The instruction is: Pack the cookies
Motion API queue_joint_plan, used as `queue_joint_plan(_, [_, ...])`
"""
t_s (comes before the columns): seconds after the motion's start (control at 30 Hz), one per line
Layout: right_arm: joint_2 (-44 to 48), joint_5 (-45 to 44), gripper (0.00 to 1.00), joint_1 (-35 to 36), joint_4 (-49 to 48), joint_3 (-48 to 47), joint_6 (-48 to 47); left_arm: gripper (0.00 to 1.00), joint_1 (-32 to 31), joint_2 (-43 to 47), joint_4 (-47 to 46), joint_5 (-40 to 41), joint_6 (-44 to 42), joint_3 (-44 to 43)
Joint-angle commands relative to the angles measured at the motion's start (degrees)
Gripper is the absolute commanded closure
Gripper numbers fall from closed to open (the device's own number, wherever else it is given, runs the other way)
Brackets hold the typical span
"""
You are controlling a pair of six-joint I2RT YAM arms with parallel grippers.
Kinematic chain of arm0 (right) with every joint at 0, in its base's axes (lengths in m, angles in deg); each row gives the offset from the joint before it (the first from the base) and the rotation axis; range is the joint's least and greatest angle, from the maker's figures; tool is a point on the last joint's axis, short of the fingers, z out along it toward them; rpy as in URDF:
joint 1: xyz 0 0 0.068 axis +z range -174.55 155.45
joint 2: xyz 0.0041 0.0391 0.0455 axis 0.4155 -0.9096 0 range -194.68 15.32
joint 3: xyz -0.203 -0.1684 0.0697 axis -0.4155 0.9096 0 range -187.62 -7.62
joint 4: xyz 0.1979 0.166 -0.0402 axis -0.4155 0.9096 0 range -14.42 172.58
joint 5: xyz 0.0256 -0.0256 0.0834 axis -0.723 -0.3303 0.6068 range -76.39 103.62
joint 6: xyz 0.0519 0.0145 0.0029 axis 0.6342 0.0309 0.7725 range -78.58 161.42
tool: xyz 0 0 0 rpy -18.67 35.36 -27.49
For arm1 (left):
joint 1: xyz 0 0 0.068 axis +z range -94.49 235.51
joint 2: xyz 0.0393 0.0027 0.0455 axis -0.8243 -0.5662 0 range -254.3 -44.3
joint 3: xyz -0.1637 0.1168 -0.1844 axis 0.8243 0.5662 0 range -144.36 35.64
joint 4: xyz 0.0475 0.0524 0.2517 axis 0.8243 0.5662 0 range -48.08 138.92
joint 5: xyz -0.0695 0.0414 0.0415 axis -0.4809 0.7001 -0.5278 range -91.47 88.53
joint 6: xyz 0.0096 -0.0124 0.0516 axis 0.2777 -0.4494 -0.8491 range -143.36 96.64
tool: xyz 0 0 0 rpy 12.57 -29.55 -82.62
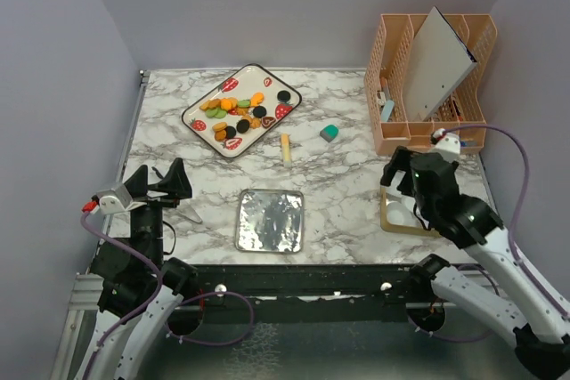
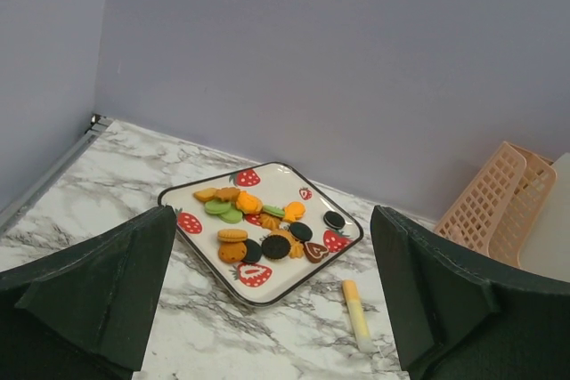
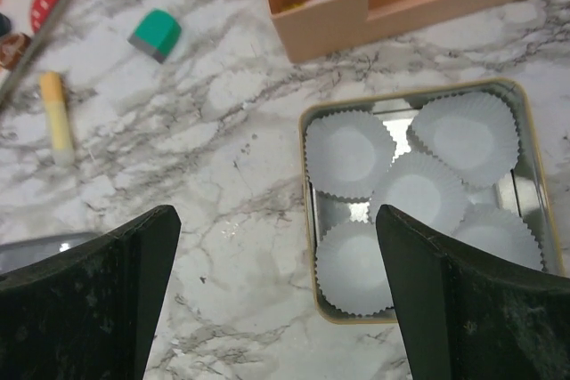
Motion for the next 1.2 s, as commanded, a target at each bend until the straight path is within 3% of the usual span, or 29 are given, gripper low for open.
queue_joint_plan(0.0, [-7.48, 2.92, 0.00, -0.04, 3.46, 0.46, 4.75, 0.01, 0.36, -0.43, -0.97, -0.03, 0.71, 0.55])
queue_joint_plan(0.6, [-27.58, 9.87, 0.00, 0.00, -7.85, 8.60, 6.72, 0.01, 0.36, -0.17, -5.48, -2.37, -2.32, 4.18])
queue_joint_plan(1.17, [-39.83, 25.65, 0.00, 0.66, -19.39, 1.21, 1.10, 0.01, 0.48, -0.35, -6.51, -2.67, -2.44, 4.66])
